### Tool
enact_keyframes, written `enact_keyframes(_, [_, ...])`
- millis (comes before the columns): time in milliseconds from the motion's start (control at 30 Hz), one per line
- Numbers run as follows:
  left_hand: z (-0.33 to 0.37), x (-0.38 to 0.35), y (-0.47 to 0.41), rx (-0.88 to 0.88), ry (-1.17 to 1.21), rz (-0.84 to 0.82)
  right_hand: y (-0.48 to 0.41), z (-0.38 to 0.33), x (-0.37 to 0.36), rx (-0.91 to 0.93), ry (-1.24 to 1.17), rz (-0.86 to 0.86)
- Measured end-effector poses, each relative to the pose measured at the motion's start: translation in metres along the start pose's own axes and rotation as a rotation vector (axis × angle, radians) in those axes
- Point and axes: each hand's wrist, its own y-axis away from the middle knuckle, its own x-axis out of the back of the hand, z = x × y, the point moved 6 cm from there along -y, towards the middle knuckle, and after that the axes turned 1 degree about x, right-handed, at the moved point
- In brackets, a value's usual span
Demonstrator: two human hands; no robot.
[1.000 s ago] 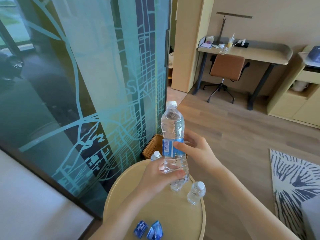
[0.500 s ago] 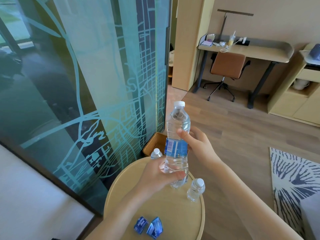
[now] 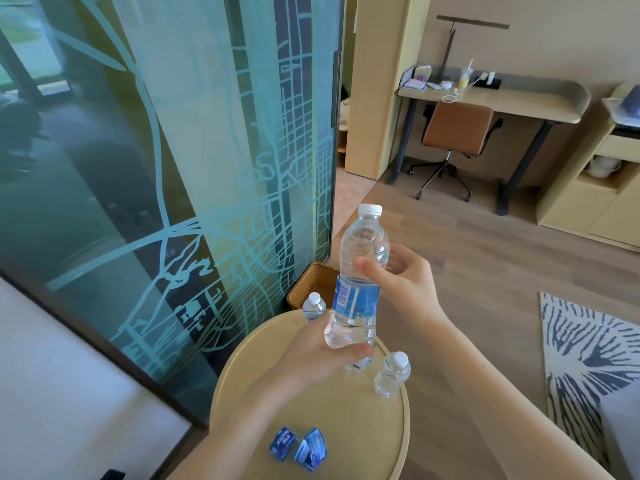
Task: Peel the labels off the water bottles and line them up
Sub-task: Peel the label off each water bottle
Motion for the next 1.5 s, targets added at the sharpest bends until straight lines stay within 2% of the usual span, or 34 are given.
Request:
enact_keyframes(100, [0.009, 0.007, 0.002, -0.04, 0.003, 0.027, 0.003, -0.005, 0.0, 0.048, -0.001, 0.041])
enact_keyframes(200, [0.019, 0.024, 0.002, -0.125, -0.065, 0.254, 0.004, -0.006, -0.002, 0.057, 0.02, 0.073])
enact_keyframes(300, [0.035, 0.03, 0.007, -0.299, -0.192, 0.426, 0.003, -0.002, -0.003, 0.041, -0.013, 0.108])
enact_keyframes(400, [0.041, 0.025, 0.007, -0.391, -0.276, 0.47, 0.005, -0.002, -0.002, 0.048, 0.038, 0.147])
enact_keyframes(600, [0.04, 0.016, 0.004, -0.46, -0.29, 0.573, 0.007, 0.004, -0.003, 0.013, 0.014, 0.208])
enact_keyframes(1067, [0.045, 0.012, 0.014, -0.568, -0.387, 0.694, 0.005, 0.016, 0.001, -0.022, -0.015, 0.266])
enact_keyframes(1500, [0.046, 0.02, 0.014, -0.565, -0.238, 0.663, 0.008, 0.012, 0.002, -0.014, -0.022, 0.241])
